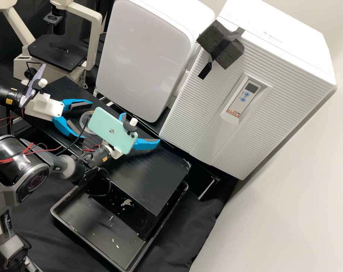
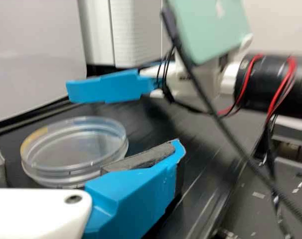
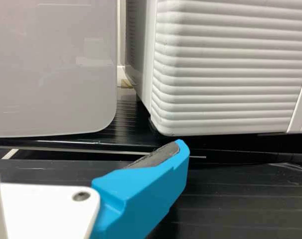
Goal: Place the petri dish on the microscope
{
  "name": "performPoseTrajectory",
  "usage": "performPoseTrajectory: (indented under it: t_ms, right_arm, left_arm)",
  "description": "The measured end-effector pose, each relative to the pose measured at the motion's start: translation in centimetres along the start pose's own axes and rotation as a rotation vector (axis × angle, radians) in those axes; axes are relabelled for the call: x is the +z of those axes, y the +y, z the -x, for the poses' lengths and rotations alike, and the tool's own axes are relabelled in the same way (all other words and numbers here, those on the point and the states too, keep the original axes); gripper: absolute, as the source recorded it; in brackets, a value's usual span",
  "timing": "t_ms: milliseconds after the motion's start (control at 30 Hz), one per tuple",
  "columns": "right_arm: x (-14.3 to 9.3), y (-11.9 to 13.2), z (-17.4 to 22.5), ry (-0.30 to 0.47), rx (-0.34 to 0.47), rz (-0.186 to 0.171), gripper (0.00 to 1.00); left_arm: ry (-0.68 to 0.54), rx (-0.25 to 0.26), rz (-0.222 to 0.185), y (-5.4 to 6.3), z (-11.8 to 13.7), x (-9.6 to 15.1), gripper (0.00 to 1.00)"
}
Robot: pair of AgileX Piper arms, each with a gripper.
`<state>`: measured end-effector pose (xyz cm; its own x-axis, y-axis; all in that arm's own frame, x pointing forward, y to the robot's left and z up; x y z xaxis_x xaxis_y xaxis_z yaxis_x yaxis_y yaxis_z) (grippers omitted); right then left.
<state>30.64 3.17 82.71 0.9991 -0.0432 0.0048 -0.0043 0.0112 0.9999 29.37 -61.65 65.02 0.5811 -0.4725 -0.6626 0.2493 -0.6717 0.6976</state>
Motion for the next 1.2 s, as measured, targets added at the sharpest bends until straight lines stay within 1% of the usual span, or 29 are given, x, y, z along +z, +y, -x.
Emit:
performPoseTrajectory:
  t_ms: [133, 167, 267, 400, 467, 533, 600, 967, 1100, 1200]
  right_arm:
    - [0.0, 0.0, 0.0, 0.000, 0.000, 0.000, 1.00]
    - [0.0, 0.0, 0.0, 0.000, 0.000, 0.000, 1.00]
    - [0.0, 0.0, 0.0, 0.000, 0.000, 0.000, 1.00]
    - [0.0, 0.0, 0.0, 0.000, 0.000, 0.000, 1.00]
    - [0.0, 0.0, 0.0, 0.000, 0.000, 0.000, 1.00]
    - [0.0, 0.0, 0.0, 0.000, 0.000, 0.000, 1.00]
    - [0.0, 0.0, 0.0, 0.000, 0.000, 0.000, 1.00]
    - [0.0, 0.0, 0.0, 0.000, 0.000, 0.000, 1.00]
    - [0.0, 0.0, 0.0, 0.000, 0.000, 0.000, 1.00]
    - [0.0, 0.0, 0.0, 0.000, 0.000, 0.000, 1.00]
  left_arm:
    - [0.017, 0.008, 0.004, 0.3, -0.6, -0.3, 1.00]
    - [0.022, 0.011, 0.000, 0.4, -0.9, -0.5, 1.00]
    - [0.038, 0.011, 0.011, 0.4, -1.5, -0.8, 1.00]
    - [0.040, 0.013, 0.015, 0.4, -1.9, -1.0, 1.00]
    - [0.038, 0.013, 0.031, 0.4, -2.1, -1.1, 1.00]
    - [0.037, 0.009, 0.067, 0.2, -2.3, -1.1, 1.00]
    - [0.037, 0.006, 0.079, 0.0, -2.4, -1.2, 1.00]
    - [0.034, 0.005, 0.081, 0.0, -2.4, -1.1, 1.00]
    - [0.034, 0.004, 0.082, -0.4, -2.4, -0.4, 1.00]
    - [0.034, 0.000, 0.066, -1.0, -2.4, 0.6, 1.00]
